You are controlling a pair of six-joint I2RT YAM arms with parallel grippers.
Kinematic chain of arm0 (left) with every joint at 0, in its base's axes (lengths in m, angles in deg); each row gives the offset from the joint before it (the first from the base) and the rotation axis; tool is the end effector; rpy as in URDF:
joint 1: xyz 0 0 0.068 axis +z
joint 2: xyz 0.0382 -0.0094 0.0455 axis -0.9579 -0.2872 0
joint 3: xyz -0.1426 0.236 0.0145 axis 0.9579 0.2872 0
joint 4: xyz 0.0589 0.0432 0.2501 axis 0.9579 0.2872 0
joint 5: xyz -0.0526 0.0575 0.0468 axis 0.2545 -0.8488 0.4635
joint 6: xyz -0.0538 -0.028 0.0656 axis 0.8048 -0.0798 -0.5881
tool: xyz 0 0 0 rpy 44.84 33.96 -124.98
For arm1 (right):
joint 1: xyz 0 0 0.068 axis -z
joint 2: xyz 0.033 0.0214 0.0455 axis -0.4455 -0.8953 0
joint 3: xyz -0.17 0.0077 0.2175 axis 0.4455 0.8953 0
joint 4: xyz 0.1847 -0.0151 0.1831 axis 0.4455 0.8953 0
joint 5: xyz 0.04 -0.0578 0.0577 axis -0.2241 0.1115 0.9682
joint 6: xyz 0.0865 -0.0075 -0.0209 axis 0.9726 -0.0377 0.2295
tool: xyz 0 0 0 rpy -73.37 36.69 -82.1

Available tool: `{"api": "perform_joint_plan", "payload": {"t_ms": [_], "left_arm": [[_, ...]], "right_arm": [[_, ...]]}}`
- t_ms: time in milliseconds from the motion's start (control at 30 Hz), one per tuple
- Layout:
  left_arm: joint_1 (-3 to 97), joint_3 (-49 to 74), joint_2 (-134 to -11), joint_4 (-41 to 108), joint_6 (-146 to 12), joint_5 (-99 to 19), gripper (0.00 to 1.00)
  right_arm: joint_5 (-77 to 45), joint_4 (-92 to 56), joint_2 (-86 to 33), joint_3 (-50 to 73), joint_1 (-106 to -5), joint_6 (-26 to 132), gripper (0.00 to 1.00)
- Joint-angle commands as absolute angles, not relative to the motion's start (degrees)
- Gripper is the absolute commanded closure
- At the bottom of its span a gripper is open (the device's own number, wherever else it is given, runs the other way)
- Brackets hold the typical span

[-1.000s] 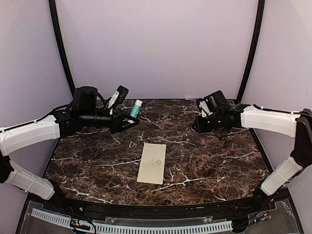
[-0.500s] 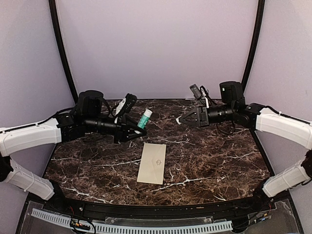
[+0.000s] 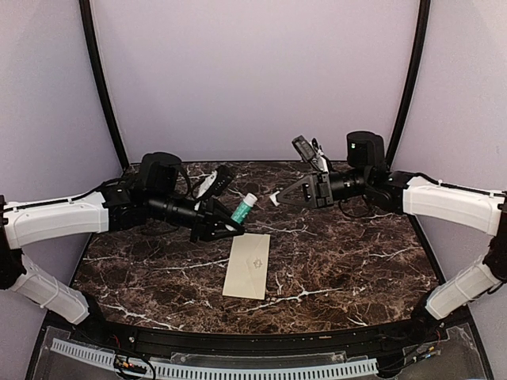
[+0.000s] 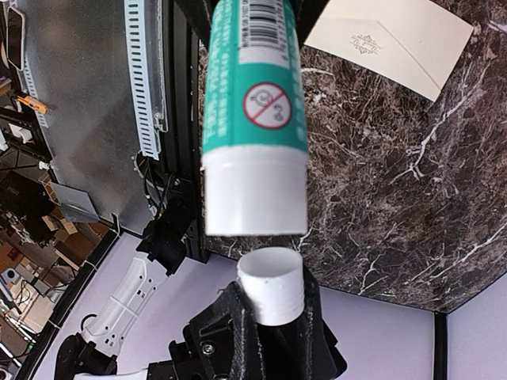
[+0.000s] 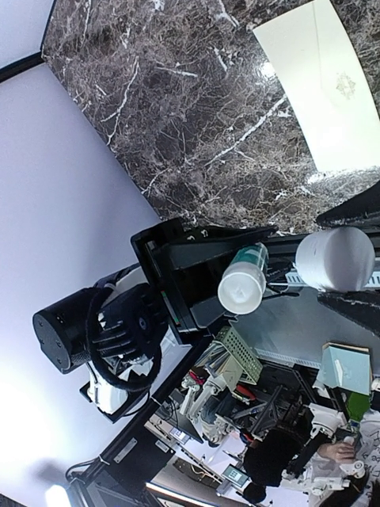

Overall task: Place the letter into the envelope and seal it
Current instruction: Close the solid glue cap on the solid glue.

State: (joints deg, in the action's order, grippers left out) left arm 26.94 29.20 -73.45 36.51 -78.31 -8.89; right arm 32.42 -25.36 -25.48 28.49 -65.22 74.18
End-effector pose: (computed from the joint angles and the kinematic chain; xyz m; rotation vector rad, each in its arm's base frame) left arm 0.1932 -0.2761 0.2930 1.2268 1.6427 -1.1938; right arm 0.2218 0.2626 0.3164 -0.9607 1.8135 1.6544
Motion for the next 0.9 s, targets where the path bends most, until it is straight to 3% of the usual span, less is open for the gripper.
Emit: {"api": "perform_joint_plan", "payload": {"t_ms": [0, 867], "left_arm": [[26.4, 27.3, -73.7, 38.1, -80.1, -7.3, 1.0], [26.0, 26.8, -74.8, 38.8, -80.1, -6.6, 1.0]], "right_arm": [[34.0, -28.8, -27.1, 25.7, -66.7, 74.6, 0.91], [33.9, -25.6, -31.1, 21.0, -69.0, 73.1, 0.92]]}}
